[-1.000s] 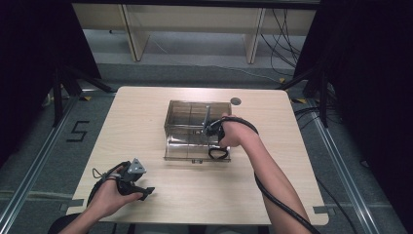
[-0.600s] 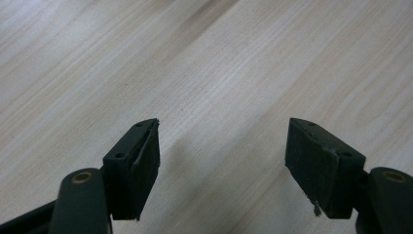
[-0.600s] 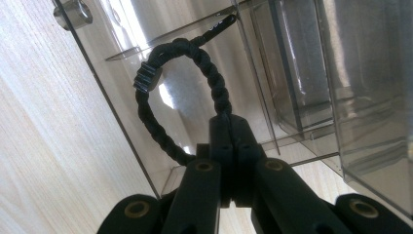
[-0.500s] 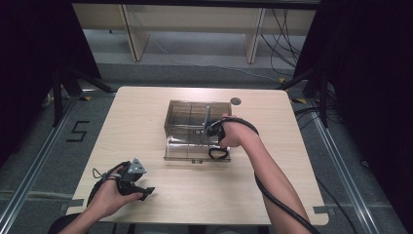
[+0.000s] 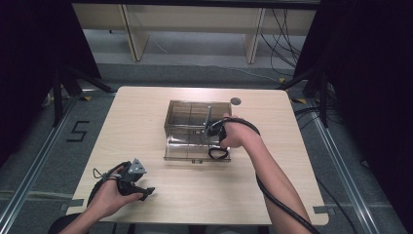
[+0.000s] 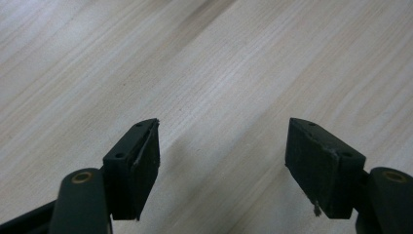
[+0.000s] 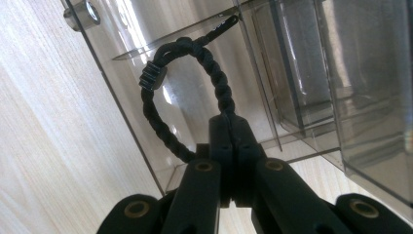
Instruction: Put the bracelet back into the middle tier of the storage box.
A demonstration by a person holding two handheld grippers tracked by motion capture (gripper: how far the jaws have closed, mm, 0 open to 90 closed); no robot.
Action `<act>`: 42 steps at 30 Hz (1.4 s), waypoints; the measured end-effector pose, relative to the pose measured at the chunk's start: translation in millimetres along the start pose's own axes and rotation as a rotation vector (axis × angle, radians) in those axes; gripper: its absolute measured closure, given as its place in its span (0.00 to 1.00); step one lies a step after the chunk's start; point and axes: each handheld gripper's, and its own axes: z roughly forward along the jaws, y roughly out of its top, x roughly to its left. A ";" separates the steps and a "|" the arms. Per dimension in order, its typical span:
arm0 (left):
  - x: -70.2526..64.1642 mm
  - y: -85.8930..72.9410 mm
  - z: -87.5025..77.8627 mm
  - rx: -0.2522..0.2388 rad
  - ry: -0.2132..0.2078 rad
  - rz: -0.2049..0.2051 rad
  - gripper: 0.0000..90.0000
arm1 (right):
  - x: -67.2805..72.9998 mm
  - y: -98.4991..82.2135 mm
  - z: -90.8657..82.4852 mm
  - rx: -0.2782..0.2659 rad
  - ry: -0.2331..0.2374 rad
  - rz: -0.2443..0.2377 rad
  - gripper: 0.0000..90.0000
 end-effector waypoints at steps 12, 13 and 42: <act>-0.8 -0.7 2.2 -0.011 0.014 -0.023 0.32 | 4.2 -7.8 -8.1 -0.028 0.011 0.018 0.97; -0.6 -0.6 2.1 -0.019 0.021 -0.010 0.32 | 4.9 -8.3 -8.8 -0.043 0.018 0.005 0.97; 2.1 -1.0 2.0 -0.006 0.019 -0.005 0.32 | 20.4 -68.1 -25.3 -0.054 0.017 0.094 0.89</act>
